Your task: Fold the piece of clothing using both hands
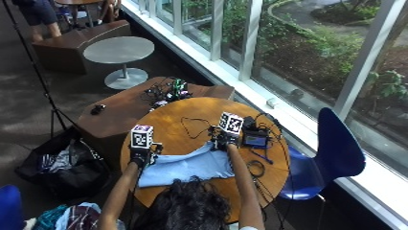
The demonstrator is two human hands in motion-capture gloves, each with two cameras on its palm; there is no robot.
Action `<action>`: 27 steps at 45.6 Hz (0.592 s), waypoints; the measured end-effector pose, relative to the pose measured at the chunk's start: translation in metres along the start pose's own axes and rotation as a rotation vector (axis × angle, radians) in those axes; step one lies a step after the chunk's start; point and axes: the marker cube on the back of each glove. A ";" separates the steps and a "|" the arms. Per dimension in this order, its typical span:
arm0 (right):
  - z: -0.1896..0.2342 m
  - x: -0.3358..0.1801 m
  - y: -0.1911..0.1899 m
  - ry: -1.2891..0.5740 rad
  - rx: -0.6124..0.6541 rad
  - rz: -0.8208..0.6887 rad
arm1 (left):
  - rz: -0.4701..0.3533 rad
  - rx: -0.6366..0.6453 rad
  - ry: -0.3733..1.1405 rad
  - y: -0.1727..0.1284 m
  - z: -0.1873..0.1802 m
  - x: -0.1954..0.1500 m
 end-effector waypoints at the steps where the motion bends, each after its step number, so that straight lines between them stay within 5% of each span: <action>1: -0.001 0.001 0.003 -0.009 0.026 -0.006 | 0.055 0.068 0.008 -0.005 -0.001 0.001; 4: -0.005 0.007 0.014 -0.039 0.211 -0.031 | 0.100 0.237 0.022 -0.008 -0.002 0.000; 10: 0.009 0.039 0.073 -0.060 0.593 0.114 | -0.034 0.656 -0.132 0.030 0.003 -0.002; 15: 0.042 0.063 0.110 -0.012 0.652 0.286 | -0.040 0.825 -0.216 0.033 0.034 0.009; 19: 0.068 0.078 0.115 0.021 0.584 0.385 | -0.014 0.829 -0.189 0.031 0.053 0.022; 27: 0.094 0.092 0.111 0.141 0.501 0.490 | 0.007 0.639 -0.141 0.027 0.076 0.036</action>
